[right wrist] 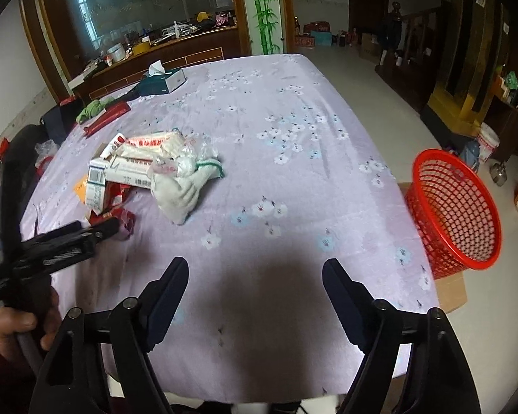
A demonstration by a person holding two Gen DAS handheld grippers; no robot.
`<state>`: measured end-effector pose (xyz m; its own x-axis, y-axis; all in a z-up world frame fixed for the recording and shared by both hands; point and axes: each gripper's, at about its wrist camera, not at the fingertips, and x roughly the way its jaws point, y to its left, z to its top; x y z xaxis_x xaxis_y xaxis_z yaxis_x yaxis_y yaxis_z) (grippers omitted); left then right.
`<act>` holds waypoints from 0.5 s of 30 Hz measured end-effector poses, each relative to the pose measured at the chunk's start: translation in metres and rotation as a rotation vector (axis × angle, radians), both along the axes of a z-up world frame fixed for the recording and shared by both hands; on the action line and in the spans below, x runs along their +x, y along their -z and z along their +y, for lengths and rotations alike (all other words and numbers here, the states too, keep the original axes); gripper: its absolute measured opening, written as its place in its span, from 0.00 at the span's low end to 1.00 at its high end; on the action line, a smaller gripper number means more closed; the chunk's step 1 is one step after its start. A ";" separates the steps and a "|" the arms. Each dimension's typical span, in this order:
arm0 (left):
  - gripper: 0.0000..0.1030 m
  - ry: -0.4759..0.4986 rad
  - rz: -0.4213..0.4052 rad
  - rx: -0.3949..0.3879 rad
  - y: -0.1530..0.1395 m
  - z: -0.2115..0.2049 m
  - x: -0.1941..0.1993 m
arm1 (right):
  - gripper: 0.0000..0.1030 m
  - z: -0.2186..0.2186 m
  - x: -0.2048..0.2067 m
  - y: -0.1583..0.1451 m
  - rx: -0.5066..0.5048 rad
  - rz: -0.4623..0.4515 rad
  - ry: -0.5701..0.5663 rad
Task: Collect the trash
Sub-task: 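Grasp the red paper packet with the left tool while the right tool grasps the white glove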
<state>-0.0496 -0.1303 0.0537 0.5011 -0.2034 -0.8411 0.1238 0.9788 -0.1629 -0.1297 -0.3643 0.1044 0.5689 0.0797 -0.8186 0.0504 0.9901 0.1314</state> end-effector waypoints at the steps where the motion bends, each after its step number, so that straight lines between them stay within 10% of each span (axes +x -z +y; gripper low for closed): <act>1: 0.75 0.008 0.009 0.004 0.001 -0.001 0.003 | 0.80 0.001 0.005 0.001 0.015 0.004 -0.006; 5: 0.38 0.044 0.051 -0.004 0.011 -0.004 0.014 | 0.79 0.010 0.025 0.004 0.083 0.029 -0.045; 15: 0.37 0.109 -0.025 -0.021 -0.006 0.016 -0.013 | 0.64 0.048 0.091 0.028 0.249 0.092 -0.066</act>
<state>-0.0622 -0.1138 0.0594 0.4957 -0.2754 -0.8236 0.2332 0.9558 -0.1792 -0.0386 -0.3167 0.0768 0.4802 0.3192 -0.8170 0.0100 0.9294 0.3689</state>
